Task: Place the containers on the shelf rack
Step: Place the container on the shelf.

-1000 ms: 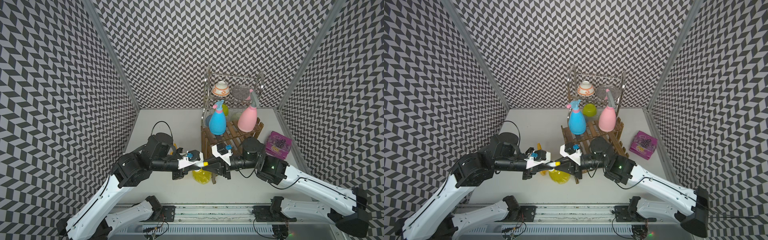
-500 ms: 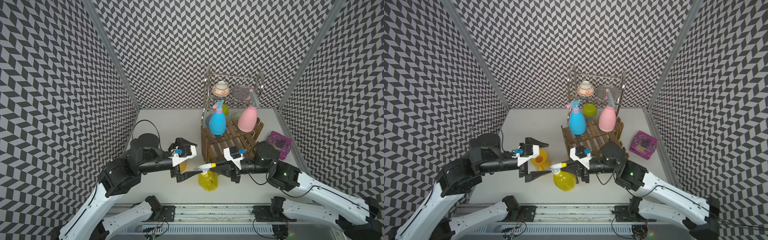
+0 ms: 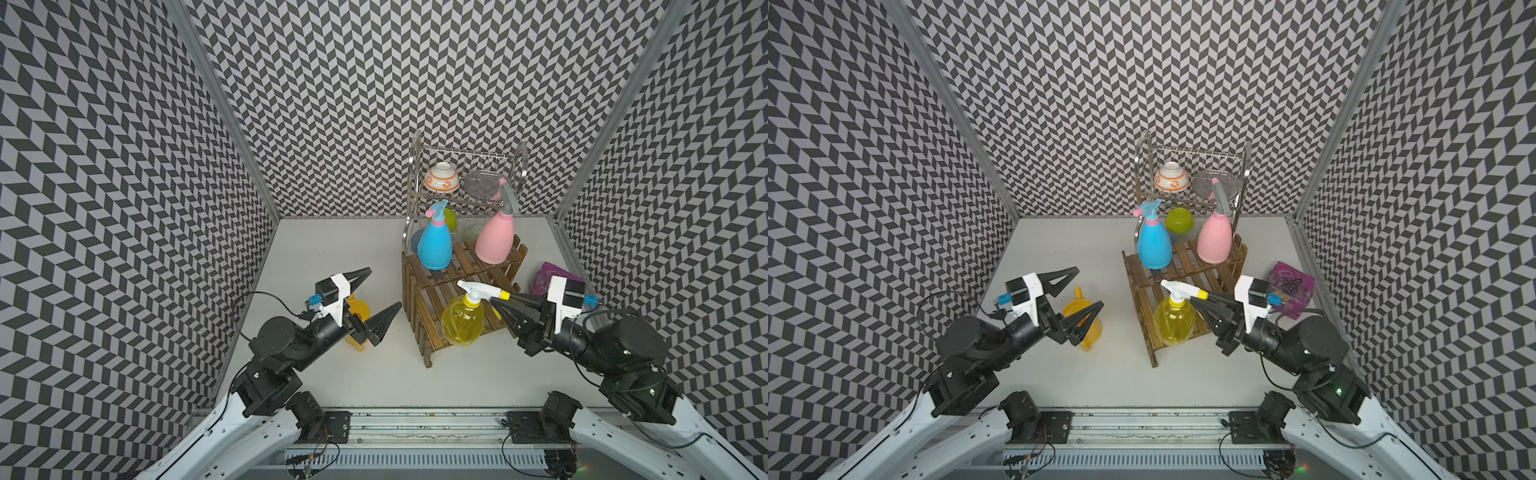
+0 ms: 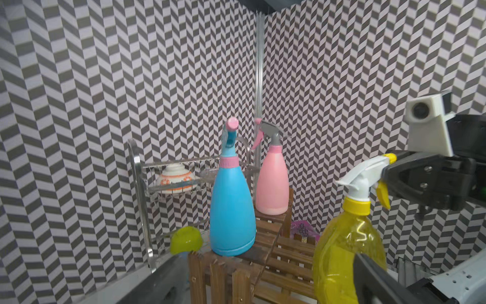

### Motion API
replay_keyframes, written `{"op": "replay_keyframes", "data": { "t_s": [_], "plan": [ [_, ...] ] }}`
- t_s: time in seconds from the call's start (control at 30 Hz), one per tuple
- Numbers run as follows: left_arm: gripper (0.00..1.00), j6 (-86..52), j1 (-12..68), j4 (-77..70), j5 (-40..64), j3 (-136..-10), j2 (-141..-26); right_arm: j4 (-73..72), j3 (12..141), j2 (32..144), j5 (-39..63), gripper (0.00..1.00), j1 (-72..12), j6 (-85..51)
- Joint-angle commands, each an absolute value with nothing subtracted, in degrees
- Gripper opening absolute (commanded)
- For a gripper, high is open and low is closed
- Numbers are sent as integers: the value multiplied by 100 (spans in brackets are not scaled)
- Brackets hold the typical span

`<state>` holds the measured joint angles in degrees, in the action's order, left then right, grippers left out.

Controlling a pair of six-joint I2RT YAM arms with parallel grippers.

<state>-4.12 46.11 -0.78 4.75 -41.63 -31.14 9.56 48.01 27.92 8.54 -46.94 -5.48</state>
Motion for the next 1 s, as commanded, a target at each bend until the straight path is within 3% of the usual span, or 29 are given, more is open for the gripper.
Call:
{"op": "replay_keyframes", "data": {
  "t_s": [0.0, 0.13, 0.43, 0.97],
  "plan": [
    [100, -699, 4621, -673, 82, -4117, -2954, 1087, 4617, 2411, -354, 0, -4666, -620],
    [100, -788, 4623, -767, -114, -3879, -2809, 1186, 4400, 2068, -1348, 0, -4663, -732],
    [100, -958, 4623, -790, -329, -3540, -2360, 1053, 4108, 2196, -2539, 0, -4663, -815],
    [100, -1017, 4623, -711, -485, -3304, -2003, 142, 3409, 2333, -3394, 0, -4666, -323]
  ]
}}
